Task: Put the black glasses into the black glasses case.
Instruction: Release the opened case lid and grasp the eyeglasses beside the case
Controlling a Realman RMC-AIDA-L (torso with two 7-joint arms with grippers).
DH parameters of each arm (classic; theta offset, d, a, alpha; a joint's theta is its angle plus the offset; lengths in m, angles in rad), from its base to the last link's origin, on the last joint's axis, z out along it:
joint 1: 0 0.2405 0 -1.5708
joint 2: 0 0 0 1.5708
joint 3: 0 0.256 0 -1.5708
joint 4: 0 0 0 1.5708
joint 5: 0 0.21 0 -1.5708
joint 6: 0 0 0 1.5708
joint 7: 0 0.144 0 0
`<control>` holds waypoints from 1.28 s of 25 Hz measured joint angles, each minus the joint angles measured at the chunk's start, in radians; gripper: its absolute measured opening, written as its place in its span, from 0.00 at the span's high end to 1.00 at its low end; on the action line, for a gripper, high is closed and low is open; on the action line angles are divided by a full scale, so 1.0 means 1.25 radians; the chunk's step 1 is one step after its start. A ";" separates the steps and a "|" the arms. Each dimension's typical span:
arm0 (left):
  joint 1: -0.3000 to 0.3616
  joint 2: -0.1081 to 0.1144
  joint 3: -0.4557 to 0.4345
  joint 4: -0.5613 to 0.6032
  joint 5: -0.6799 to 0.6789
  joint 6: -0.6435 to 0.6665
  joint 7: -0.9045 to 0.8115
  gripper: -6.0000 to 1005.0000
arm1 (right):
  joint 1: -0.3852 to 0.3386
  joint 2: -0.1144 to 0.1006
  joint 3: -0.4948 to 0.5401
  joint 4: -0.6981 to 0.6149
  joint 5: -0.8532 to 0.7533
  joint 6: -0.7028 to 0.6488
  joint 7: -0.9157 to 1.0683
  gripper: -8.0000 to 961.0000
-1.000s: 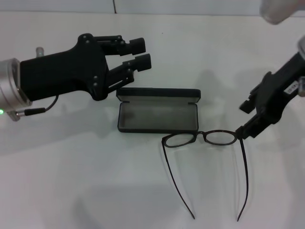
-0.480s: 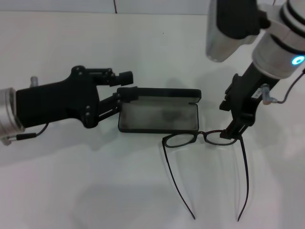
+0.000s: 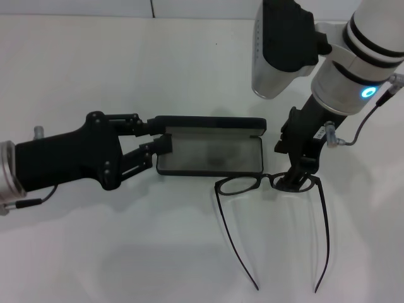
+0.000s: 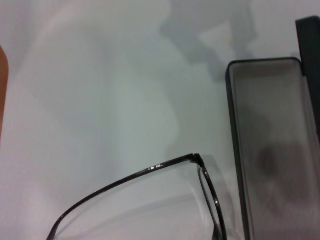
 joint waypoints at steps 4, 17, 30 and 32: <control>-0.006 -0.002 0.000 -0.024 0.004 -0.001 0.010 0.68 | 0.002 0.000 -0.014 0.017 0.023 0.019 -0.010 0.28; -0.012 -0.015 0.001 -0.057 0.004 -0.002 0.037 0.68 | 0.023 0.000 -0.095 0.112 0.090 0.107 -0.020 0.29; -0.004 -0.021 0.000 -0.059 0.010 0.000 0.038 0.68 | 0.020 0.000 -0.110 0.128 0.107 0.128 -0.019 0.61; -0.004 -0.021 0.000 -0.059 0.010 0.000 0.038 0.68 | 0.020 0.000 -0.115 0.128 0.107 0.128 -0.016 0.65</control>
